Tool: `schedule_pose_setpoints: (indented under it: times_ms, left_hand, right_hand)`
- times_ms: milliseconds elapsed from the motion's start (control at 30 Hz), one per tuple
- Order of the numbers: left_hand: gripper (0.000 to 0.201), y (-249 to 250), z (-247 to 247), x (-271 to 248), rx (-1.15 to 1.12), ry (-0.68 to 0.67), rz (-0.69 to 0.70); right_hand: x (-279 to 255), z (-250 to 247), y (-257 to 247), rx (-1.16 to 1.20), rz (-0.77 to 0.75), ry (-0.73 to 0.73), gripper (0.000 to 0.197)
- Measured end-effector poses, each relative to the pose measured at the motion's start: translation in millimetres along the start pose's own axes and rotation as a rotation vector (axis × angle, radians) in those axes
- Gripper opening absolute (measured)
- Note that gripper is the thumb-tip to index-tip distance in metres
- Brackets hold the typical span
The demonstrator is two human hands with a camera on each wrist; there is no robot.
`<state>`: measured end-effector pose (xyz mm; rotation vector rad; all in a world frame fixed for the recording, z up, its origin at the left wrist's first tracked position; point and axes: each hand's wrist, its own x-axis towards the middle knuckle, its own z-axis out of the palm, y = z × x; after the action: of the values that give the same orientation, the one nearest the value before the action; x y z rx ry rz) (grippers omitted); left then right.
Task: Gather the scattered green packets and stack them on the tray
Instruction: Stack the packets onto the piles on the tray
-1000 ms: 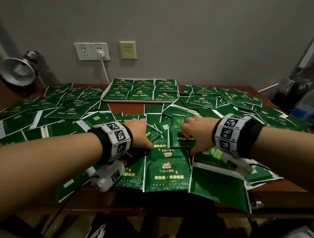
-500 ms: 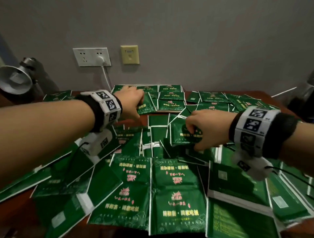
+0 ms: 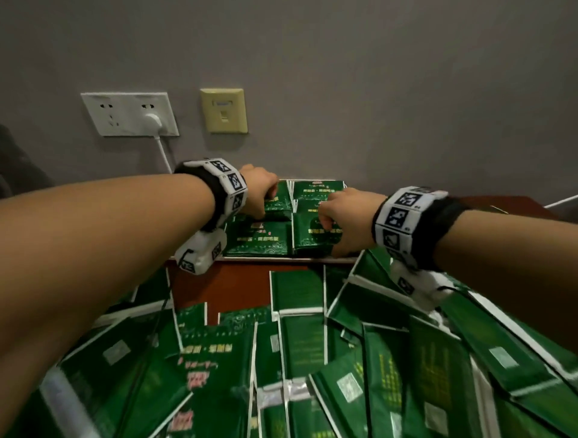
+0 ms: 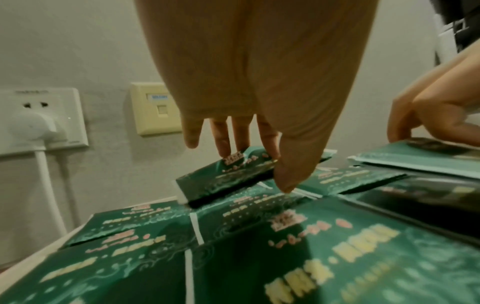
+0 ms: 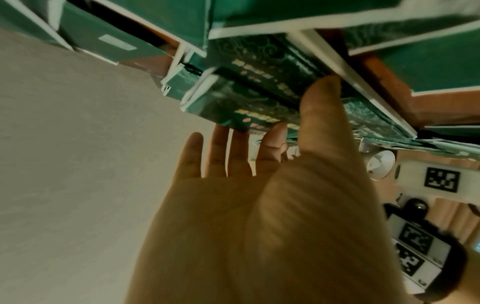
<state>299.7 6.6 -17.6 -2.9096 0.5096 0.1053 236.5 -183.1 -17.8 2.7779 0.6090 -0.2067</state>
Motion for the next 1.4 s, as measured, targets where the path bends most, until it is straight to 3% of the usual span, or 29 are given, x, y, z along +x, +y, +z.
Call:
schedule_pose_setpoints:
  times_ms: [133, 267, 400, 633, 833, 1000, 1133, 1267, 1400]
  left_hand:
    - [0.052, -7, 14, 9, 0.046, -0.027, -0.04]
    - [0.06, -15, 9, -11, 0.03, 0.034, -0.135]
    - [0.044, -6, -7, -55, 0.053, 0.012, -0.094]
    - [0.024, 43, -8, -183, -0.076, -0.086, 0.047]
    - [0.013, 87, 22, -271, -0.136, -0.105, 0.114]
    - [0.017, 98, 24, -301, -0.134, -0.103, 0.069]
    - [0.018, 111, 21, -309, -0.141, -0.084, 0.042]
    - [0.02, 131, 21, -305, -0.124, -0.082, 0.058]
    - [0.027, 143, 16, -295, -0.108, -0.054, 0.071]
  right_hand:
    - [14, 5, -4, -0.038, -0.016, -0.012, 0.056]
    - [-2, 4, -11, -0.089, -0.04, 0.031, 0.043]
    - [-44, 4, -30, -0.099, -0.09, -0.028, 0.042]
    - [-153, 9, -60, -0.047, -0.138, -0.118, 0.049]
    - [-224, 54, -70, -0.087, -0.055, -0.188, 0.086]
    - [-236, 60, -81, -0.105, -0.016, -0.101, 0.062]
    - [-237, 63, -81, -0.066, 0.07, -0.098, 0.069]
    - [-241, 61, -77, -0.089, 0.106, -0.152, 0.034]
    - [-239, 57, -74, 0.158, 0.15, 0.027, 0.033]
